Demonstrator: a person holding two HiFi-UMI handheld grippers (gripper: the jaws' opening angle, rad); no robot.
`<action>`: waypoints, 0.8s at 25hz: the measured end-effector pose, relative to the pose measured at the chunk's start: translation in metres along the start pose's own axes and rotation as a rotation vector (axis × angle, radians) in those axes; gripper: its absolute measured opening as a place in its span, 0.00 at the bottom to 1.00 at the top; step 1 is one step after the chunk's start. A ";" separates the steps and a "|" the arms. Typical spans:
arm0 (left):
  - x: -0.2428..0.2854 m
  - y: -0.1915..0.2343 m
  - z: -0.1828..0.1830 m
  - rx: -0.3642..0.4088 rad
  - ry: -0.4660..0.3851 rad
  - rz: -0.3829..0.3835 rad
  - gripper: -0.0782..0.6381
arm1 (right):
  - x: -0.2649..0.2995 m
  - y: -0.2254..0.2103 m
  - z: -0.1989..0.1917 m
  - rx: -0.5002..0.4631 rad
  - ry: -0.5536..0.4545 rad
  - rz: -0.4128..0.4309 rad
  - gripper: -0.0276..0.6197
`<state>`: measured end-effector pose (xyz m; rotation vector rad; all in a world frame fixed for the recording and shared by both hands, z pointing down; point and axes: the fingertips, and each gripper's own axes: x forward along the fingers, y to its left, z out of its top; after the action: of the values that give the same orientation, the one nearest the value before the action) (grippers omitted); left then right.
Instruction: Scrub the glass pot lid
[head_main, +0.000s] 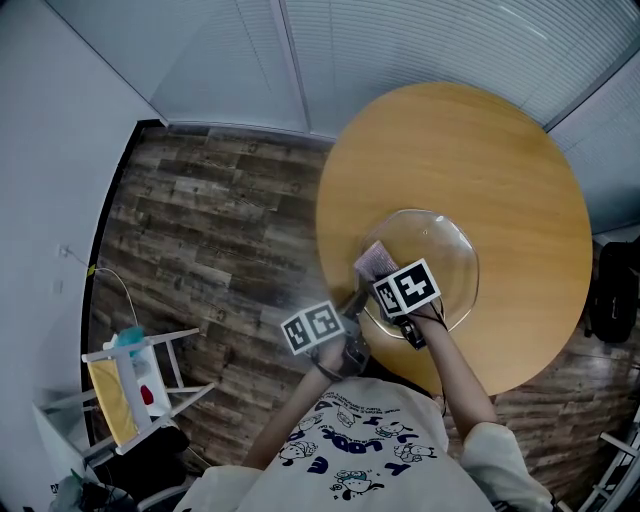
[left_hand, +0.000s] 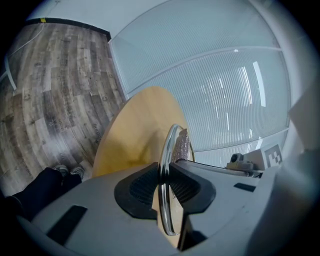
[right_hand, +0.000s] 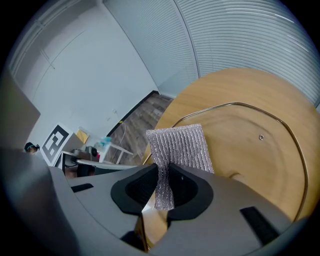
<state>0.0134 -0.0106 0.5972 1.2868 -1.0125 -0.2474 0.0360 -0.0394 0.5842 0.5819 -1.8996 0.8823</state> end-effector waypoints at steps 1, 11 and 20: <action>-0.001 0.000 0.000 0.003 0.000 0.001 0.21 | 0.000 0.001 0.001 0.002 -0.004 -0.006 0.16; -0.002 0.000 0.000 0.012 0.001 0.007 0.21 | 0.001 -0.004 0.014 0.023 -0.071 -0.056 0.16; 0.001 0.001 0.003 0.015 0.006 0.010 0.21 | 0.003 -0.016 0.028 0.042 -0.119 -0.101 0.16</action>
<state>0.0115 -0.0127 0.5983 1.2950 -1.0178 -0.2286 0.0306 -0.0709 0.5838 0.7644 -1.9434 0.8397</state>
